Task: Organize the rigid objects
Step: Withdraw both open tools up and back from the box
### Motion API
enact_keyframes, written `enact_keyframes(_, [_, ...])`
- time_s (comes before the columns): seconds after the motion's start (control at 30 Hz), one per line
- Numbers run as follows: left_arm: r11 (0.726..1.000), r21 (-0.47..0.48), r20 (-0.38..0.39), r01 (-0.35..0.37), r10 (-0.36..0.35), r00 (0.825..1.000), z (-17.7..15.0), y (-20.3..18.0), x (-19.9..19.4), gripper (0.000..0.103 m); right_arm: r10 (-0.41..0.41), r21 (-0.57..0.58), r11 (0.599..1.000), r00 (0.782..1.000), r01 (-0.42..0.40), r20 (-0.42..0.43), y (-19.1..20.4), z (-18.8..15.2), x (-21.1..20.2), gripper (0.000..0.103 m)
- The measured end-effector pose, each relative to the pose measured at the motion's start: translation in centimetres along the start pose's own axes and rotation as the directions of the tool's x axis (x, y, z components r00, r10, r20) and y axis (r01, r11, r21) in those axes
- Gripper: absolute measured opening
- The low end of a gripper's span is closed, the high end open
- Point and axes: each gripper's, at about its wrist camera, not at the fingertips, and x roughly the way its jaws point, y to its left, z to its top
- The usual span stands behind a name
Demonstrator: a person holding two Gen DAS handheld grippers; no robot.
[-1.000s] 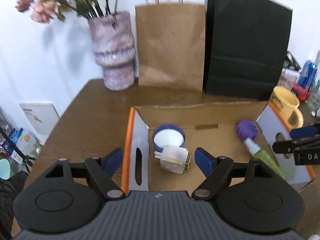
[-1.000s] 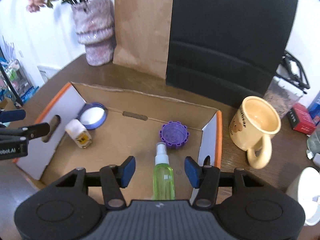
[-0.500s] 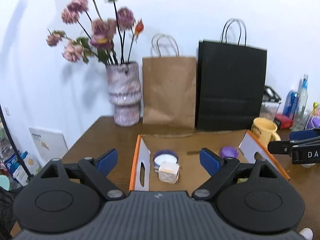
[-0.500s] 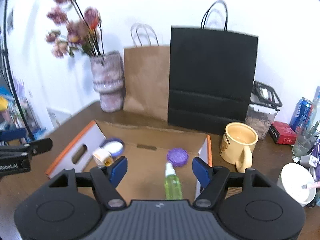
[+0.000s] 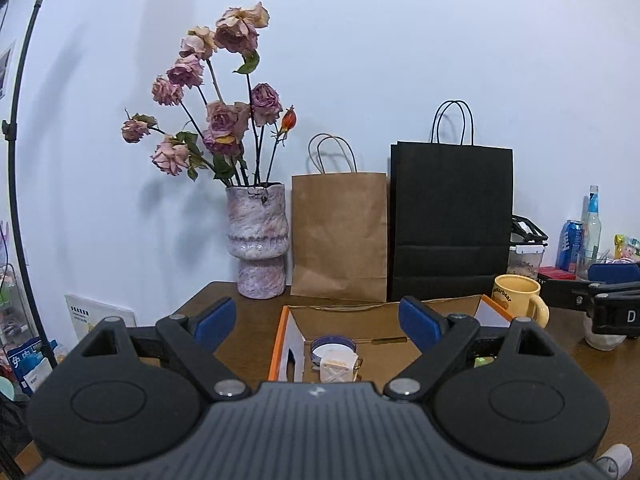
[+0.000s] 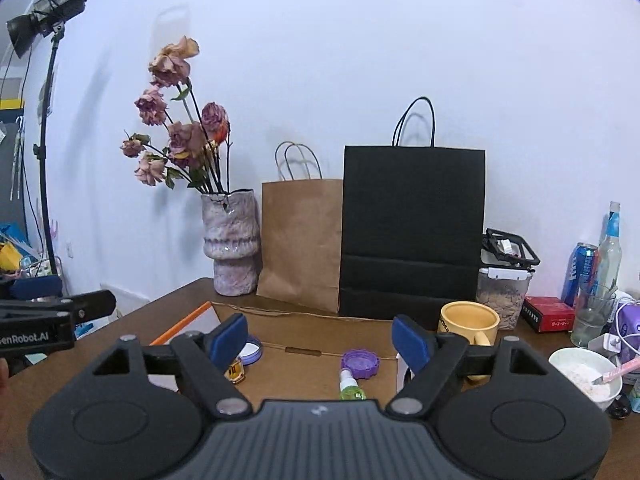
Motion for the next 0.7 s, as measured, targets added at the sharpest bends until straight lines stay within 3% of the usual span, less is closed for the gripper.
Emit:
enact_keyframes(0.5, [1.000,0.001,0.083,0.012,-0.012,0.997,-2.3,1.1,-7.3,0.091,-0.003,0.003,1.000,0.999,0.003,0.041,2.5,-3.1,-7.2,0.083])
enact_keyframes(0.7, [0.998,-0.049,0.096,0.026,-0.021,0.995,-3.7,2.2,-10.5,0.091,0.000,0.022,1.000,0.999,-0.001,0.040,2.5,-5.0,-10.0,0.084])
